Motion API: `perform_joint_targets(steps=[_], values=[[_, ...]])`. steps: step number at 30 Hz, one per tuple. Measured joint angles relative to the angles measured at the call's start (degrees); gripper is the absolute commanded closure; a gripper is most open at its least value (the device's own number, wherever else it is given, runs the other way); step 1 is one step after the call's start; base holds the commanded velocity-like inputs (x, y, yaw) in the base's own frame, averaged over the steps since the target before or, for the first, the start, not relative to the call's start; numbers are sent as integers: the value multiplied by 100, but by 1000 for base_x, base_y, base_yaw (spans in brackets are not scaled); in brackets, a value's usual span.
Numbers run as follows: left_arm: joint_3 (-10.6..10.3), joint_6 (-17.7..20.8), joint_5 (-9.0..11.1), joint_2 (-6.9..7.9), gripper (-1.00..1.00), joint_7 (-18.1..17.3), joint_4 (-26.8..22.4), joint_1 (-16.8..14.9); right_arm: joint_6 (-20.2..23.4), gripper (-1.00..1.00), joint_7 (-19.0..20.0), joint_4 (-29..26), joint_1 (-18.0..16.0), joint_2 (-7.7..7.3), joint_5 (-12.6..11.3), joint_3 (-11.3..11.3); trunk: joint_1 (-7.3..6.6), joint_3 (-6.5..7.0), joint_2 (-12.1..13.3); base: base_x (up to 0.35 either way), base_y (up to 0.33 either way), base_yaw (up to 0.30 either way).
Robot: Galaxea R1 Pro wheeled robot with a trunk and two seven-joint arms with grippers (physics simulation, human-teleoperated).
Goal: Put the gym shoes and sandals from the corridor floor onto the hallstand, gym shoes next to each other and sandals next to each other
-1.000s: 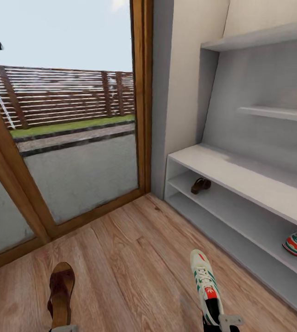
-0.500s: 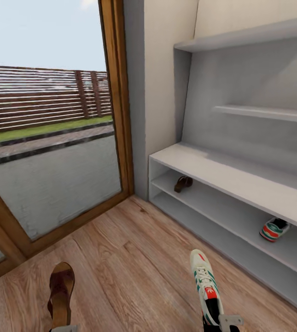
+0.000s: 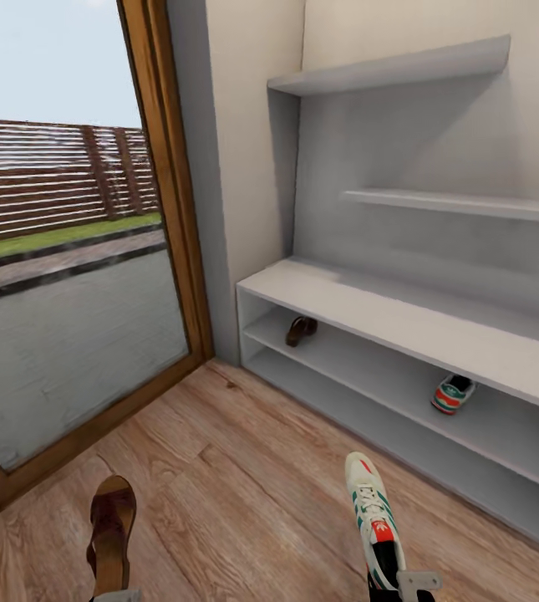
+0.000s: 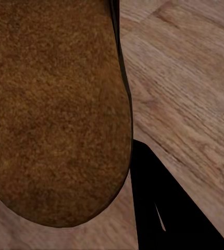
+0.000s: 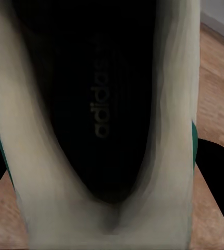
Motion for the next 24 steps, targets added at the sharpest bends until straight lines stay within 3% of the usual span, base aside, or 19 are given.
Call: perform_joint_targets(steps=[24], values=[[6,-3,0,0,100,2,-8,0,0,100,0,0,0,0,0,0,-2,0,0,158,304,-293]])
